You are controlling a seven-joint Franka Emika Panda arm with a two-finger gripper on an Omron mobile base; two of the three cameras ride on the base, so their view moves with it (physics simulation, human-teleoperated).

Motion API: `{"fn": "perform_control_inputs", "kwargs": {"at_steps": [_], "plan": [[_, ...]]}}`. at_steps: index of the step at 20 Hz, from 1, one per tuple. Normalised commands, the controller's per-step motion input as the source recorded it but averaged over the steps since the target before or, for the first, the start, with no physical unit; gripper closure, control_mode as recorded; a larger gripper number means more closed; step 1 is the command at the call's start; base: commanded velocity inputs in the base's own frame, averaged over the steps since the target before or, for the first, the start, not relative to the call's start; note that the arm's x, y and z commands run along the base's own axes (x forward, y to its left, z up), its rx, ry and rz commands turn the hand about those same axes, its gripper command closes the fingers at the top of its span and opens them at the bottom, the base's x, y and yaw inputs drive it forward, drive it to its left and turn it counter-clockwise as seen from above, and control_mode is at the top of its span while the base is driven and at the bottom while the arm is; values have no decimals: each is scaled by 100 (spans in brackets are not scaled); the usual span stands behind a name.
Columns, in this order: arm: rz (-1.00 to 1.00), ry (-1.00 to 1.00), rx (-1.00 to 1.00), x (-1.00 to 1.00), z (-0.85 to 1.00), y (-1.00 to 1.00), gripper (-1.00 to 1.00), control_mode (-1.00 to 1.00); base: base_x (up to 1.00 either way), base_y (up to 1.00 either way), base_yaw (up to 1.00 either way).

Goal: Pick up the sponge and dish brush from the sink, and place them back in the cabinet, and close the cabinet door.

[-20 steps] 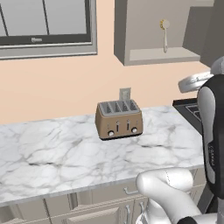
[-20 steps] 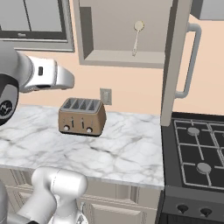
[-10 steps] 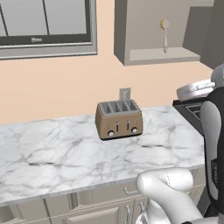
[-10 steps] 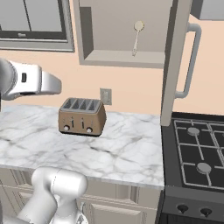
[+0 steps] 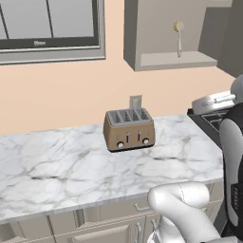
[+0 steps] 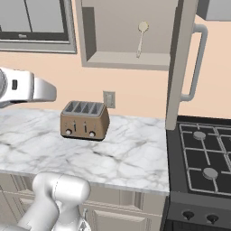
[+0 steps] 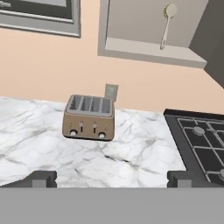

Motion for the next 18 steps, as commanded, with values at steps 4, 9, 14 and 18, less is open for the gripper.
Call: {"fn": "perform_control_inputs", "kwargs": {"at_steps": [4,9,14,18], "plan": [[0,1,3,0,-1,0,-100,-100,0,0,0],[1,6,6,-4,0,0,-100,-100,0,0,0],[0,4,4,-3,0,0,-100,100,-2,0,0],[0,0,0,0,0,0,-100,100,-19,0,0]]}}
